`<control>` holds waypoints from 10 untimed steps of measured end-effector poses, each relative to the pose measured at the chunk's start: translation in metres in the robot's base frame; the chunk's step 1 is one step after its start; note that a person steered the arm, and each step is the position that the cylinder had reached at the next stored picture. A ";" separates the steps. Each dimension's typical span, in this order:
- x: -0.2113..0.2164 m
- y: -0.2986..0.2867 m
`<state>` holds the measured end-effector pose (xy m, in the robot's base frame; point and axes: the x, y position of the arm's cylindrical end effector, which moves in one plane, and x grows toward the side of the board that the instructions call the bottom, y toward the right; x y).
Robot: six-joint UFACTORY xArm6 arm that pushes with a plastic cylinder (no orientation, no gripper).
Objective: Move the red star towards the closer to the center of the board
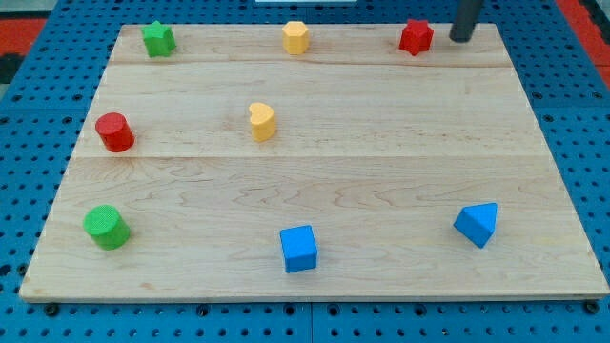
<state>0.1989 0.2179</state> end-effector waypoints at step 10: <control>0.069 -0.103</control>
